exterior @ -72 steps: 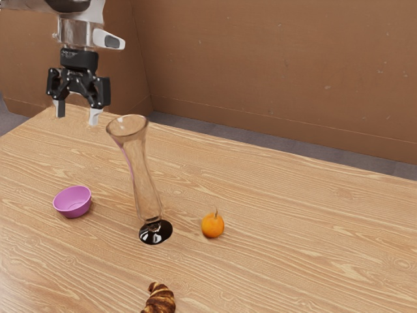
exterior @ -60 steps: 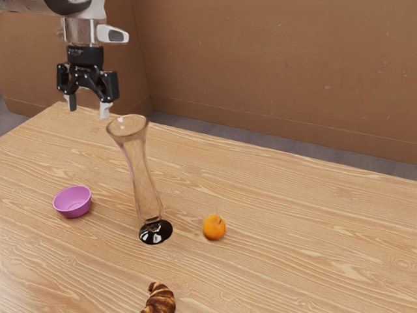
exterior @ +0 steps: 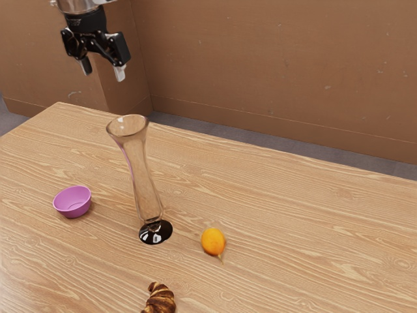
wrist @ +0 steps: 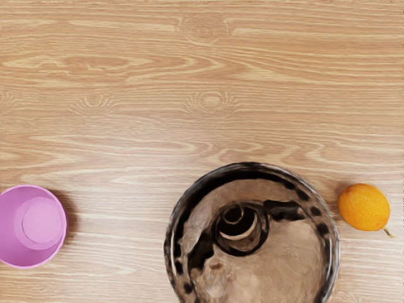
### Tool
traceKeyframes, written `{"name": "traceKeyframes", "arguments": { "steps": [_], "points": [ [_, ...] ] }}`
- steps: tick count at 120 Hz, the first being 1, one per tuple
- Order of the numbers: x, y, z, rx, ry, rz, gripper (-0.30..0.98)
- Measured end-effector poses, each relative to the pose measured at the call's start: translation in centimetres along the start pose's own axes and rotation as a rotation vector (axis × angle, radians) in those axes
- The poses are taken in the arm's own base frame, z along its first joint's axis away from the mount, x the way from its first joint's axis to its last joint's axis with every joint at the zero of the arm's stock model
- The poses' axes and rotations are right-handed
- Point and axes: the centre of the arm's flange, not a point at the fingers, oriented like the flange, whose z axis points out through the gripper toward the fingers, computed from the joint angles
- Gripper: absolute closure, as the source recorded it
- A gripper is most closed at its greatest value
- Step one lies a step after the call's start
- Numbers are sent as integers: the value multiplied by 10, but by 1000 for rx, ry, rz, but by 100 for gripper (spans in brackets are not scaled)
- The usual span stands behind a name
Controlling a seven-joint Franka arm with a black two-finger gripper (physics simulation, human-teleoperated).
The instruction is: Place the pear in the bowl.
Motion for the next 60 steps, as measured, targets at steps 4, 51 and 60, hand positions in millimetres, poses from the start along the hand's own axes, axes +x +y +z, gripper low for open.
{"name": "traceKeyframes", "arguments": {
  "steps": [4,51,60],
  "points": [
    [-10,7,-2,12,9,-6,0],
    [-100,226,87,140,53,-129,0],
    [-99,242,125,105,-4,-200,0]
  ]
}}
